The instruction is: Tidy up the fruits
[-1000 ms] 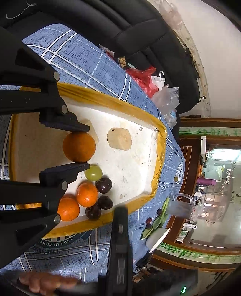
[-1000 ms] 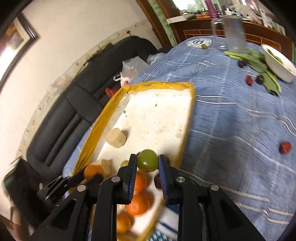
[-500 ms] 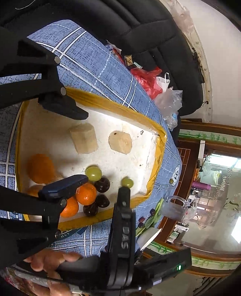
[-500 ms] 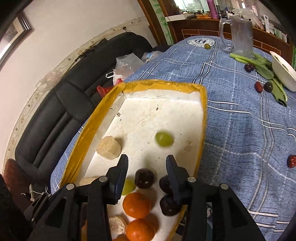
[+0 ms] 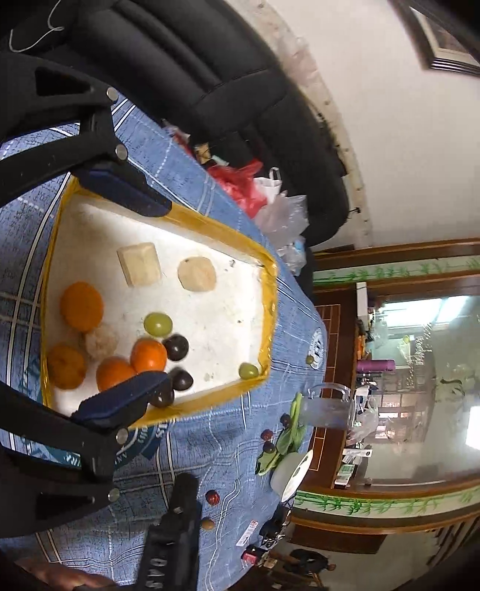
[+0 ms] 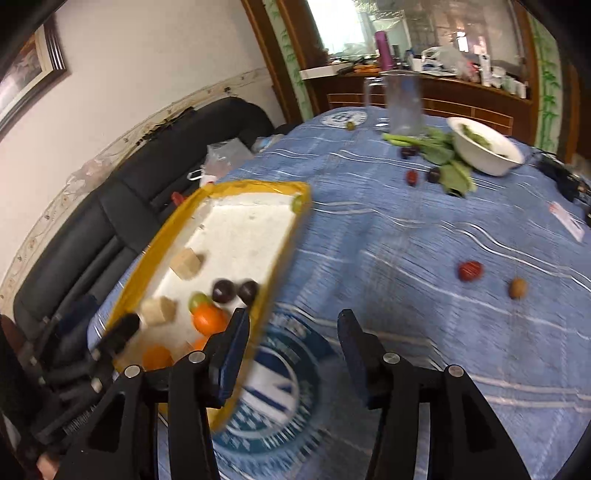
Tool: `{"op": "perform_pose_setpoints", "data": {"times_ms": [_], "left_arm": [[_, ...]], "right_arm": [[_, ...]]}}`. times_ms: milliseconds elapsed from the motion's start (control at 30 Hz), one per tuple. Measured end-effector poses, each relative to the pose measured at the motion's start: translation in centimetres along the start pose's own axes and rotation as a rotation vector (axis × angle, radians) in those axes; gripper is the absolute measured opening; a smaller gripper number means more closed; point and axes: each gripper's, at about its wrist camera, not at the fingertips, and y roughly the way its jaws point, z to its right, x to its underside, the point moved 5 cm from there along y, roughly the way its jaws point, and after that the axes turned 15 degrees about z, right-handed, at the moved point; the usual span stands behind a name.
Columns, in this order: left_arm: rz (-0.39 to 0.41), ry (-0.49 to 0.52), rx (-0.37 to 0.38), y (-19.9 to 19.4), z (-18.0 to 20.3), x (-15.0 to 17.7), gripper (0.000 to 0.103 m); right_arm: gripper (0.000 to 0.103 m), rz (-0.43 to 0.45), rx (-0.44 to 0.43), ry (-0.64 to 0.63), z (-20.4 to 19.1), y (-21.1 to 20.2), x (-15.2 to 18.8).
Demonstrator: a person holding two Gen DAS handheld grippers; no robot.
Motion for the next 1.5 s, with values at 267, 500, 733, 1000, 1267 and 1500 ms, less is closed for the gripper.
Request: {"op": "perform_pose_setpoints", "data": {"times_ms": [267, 500, 733, 1000, 1267, 1500], "left_arm": [[0.002, 0.050, 0.066, -1.6, 3.7, -0.6, 0.088], [-0.014, 0.063, 0.100, -2.0, 5.4, -0.4, 0.088], [-0.022, 0.067, 0.106, -2.0, 5.7, -0.2, 0.088], [-0.045, 0.062, 0.113, -1.4, 5.6, 0.3, 0.088], [-0.072, 0.040, 0.120, -0.7, 5.2, 0.8, 0.088], [-0.086, 0.032, 0.119, -0.3, 5.0, 1.2, 0.088]], "right_arm": [[0.060, 0.049, 0.069, -0.051, 1.8, -3.8, 0.8], [0.062, 0.069, 0.109, -0.107, 2.3, -5.4, 1.8], [0.062, 0.058, 0.113, -0.081, 3.4, -5.6, 2.2], [0.062, 0.030, 0.107, -0.088, 2.9, -4.7, 2.8], [0.063, 0.010, 0.101, -0.100, 1.9, -3.9, 3.3], [0.067, 0.004, 0.099, -0.123, 1.1, -3.6, 3.5]]}}
